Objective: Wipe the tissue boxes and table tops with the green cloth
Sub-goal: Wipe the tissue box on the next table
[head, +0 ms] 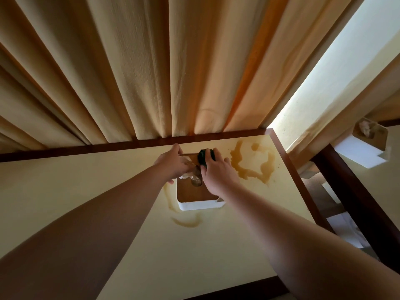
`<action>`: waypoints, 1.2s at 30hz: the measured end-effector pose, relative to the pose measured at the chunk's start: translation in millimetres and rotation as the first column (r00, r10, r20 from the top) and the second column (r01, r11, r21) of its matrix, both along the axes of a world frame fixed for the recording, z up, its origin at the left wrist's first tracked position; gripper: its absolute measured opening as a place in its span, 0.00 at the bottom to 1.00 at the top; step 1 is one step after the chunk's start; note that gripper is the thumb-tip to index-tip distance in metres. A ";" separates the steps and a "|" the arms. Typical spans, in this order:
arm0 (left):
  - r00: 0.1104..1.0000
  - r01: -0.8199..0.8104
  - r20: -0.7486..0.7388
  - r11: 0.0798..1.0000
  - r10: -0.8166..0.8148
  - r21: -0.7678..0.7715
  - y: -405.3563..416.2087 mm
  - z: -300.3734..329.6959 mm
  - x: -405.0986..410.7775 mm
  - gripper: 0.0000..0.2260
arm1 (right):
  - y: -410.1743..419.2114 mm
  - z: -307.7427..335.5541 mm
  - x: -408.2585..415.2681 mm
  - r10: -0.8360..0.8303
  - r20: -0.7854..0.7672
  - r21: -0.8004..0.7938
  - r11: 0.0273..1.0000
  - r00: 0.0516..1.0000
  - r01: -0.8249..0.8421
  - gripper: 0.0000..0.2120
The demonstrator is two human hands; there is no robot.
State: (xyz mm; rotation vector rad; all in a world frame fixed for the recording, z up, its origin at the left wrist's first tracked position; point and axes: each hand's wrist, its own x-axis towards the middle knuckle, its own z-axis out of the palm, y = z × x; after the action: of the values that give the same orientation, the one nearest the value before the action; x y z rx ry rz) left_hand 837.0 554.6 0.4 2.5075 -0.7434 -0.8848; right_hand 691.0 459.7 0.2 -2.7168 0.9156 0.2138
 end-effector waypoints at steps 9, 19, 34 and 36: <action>0.998 0.046 0.045 0.999 -0.046 0.010 0.5 3.9 -0.9 0.26 | 12.5 4.4 -32.8 0.020 -0.029 0.031 0.999 0.999 -0.019 0.31; 0.903 0.098 0.413 0.993 -0.117 0.068 -2.9 15.0 -8.3 0.31 | 31.8 0.8 -53.6 -0.049 0.072 0.083 0.996 0.996 0.043 0.30; 0.753 0.628 0.244 0.778 -0.611 0.008 -40.0 56.5 14.9 0.17 | 17.6 -10.2 -78.8 -0.200 0.284 0.280 0.953 0.938 0.118 0.28; 0.596 0.753 0.198 0.627 -0.778 0.198 -39.4 69.5 18.6 0.36 | 16.2 -11.5 -82.8 -0.215 0.312 0.292 0.949 0.926 0.122 0.28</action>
State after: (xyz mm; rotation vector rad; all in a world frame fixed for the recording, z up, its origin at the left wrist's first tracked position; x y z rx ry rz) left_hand 855.6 515.2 69.9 2.3683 -2.0328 -0.8243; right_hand 608.2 475.8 -11.3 -2.3110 0.9345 -0.1544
